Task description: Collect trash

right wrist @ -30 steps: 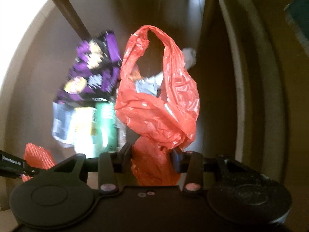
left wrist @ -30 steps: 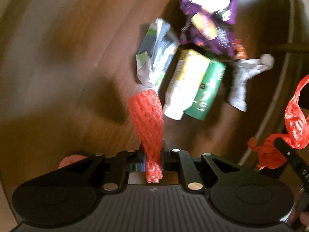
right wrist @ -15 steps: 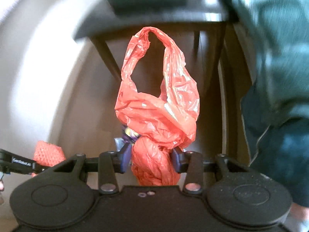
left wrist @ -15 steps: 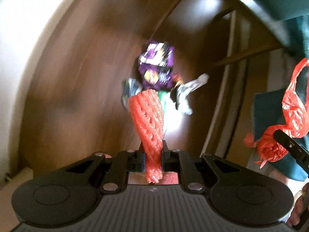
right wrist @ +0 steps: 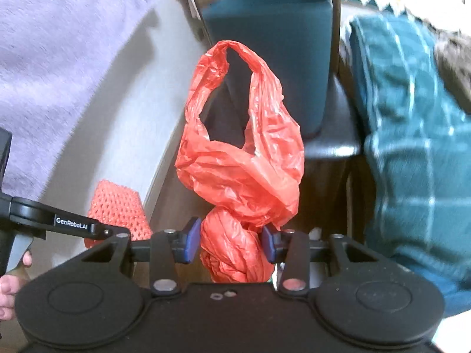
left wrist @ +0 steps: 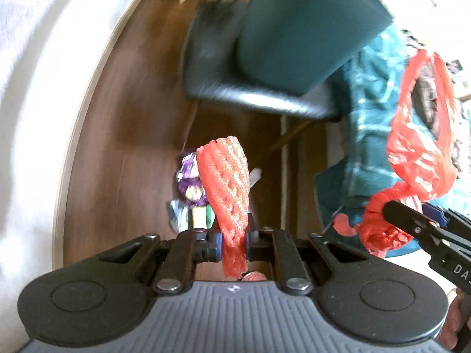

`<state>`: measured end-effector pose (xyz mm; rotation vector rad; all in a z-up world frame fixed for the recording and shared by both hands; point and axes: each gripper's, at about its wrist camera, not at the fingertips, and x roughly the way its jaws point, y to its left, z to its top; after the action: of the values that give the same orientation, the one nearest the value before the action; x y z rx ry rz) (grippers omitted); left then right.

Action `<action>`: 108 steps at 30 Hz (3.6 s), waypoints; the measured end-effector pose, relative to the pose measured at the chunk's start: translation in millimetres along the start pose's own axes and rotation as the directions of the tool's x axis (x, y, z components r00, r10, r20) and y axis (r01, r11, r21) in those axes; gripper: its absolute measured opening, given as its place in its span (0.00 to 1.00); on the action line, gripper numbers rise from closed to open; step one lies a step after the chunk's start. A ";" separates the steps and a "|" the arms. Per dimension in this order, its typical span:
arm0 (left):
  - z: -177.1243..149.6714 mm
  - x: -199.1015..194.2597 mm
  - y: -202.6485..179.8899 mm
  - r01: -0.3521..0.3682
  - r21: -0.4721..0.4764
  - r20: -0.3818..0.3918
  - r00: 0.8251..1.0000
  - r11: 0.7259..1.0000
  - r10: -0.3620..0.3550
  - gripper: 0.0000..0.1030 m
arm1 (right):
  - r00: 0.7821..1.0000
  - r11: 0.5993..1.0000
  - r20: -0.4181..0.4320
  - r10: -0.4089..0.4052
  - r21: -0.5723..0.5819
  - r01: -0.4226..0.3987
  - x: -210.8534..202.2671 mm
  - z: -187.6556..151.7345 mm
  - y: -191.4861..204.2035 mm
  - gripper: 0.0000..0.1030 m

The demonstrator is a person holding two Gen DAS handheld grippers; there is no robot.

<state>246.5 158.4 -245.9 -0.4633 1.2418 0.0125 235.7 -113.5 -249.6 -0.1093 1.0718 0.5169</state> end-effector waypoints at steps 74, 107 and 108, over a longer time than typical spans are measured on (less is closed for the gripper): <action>327.0 121.7 -160.3 -0.319 0.062 -0.061 0.944 0.946 0.323 0.38 | 0.984 0.926 -0.123 0.129 -0.339 -0.164 120.0 271.8 -99.2 0.61; 187.7 -66.0 -121.6 -0.258 0.199 0.308 0.932 0.945 0.189 0.71 | 0.981 0.986 0.152 0.123 -0.133 -0.103 -31.6 199.1 -56.0 0.84; 180.5 -71.4 -118.9 -0.258 0.206 0.317 0.930 0.944 0.185 0.71 | 0.980 0.986 0.157 0.119 -0.132 -0.098 -35.3 193.2 -52.0 0.86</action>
<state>416.7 129.9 -97.6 -0.0963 0.9795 0.1177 402.6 -107.6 -133.7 -0.1148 0.8870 0.6796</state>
